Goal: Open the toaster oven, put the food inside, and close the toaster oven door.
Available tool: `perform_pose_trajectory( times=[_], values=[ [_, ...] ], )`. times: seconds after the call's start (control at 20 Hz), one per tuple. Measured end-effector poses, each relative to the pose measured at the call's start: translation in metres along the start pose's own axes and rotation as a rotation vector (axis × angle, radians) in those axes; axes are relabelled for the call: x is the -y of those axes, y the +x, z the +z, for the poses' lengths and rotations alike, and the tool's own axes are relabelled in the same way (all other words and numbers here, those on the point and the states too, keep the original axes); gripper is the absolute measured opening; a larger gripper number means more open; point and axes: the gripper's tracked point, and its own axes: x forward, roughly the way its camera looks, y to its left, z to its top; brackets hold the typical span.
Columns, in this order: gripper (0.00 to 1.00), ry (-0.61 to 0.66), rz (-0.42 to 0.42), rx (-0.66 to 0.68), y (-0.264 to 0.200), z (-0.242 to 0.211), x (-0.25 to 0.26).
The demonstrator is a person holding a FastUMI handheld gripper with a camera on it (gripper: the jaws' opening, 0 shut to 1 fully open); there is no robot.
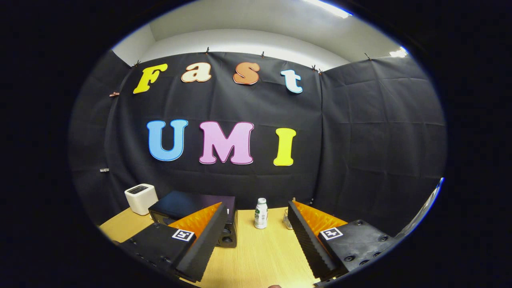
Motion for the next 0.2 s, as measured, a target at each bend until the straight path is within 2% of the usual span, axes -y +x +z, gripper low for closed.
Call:
perform_pose_trajectory(
  times=[0.2],
  values=[
    [0.98,0.010,0.036,-0.006,0.0074,-0.0022,-0.0028]
  ],
)
